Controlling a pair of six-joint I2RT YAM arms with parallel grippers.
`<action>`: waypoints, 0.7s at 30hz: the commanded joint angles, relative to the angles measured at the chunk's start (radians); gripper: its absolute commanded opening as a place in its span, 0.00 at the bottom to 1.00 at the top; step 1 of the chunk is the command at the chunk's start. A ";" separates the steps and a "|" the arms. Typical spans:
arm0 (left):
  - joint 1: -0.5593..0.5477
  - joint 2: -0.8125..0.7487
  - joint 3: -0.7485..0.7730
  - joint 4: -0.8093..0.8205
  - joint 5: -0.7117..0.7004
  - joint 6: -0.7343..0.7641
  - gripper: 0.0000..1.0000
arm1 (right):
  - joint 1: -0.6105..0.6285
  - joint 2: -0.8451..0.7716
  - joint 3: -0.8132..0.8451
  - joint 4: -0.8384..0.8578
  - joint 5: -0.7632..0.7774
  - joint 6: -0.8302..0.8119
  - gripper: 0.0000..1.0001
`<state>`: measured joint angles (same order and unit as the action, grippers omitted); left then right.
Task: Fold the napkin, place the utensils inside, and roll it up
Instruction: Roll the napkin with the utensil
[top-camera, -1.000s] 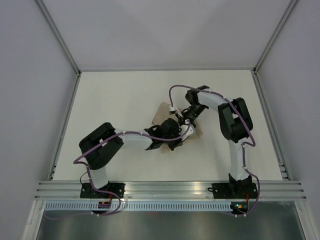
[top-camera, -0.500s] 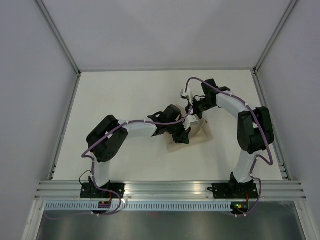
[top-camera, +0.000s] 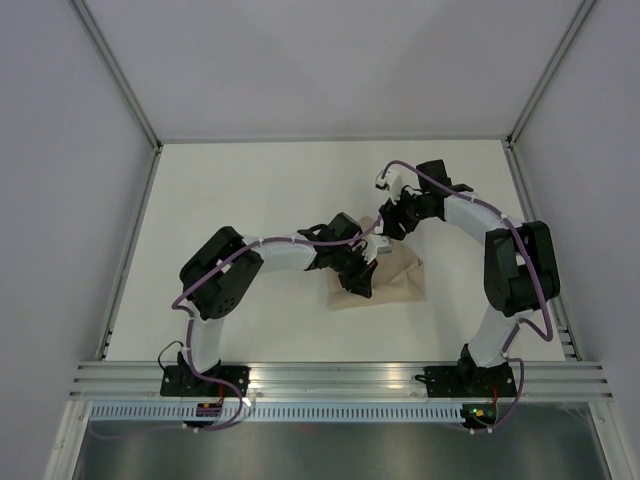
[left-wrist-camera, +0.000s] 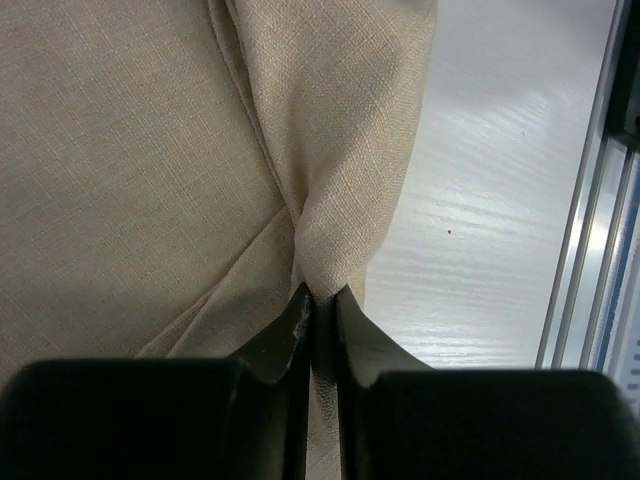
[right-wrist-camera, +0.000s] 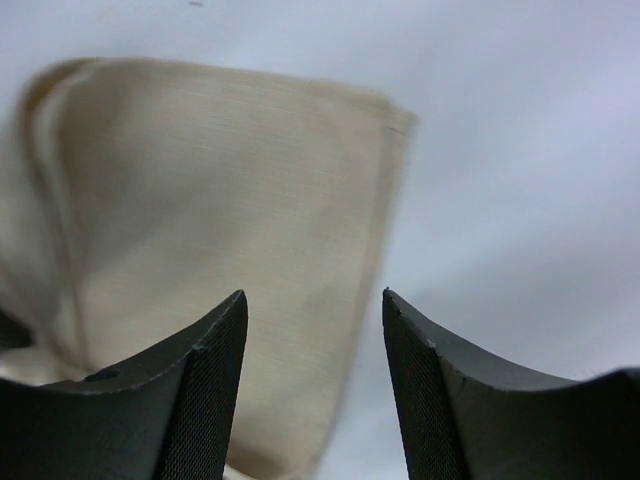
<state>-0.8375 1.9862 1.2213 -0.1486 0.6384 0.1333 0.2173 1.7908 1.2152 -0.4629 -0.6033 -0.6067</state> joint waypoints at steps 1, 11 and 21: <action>-0.003 0.039 -0.045 -0.152 -0.055 -0.055 0.02 | -0.039 0.031 0.024 0.109 0.150 0.082 0.62; -0.012 0.048 -0.020 -0.158 -0.085 -0.064 0.02 | -0.079 0.055 0.055 0.207 0.254 0.170 0.63; -0.012 0.132 0.105 -0.289 -0.060 -0.072 0.02 | -0.277 -0.155 0.032 0.020 -0.155 -0.017 0.61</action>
<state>-0.8421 2.0422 1.3090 -0.3038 0.6353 0.0845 -0.0216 1.7641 1.2575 -0.3721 -0.5507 -0.5026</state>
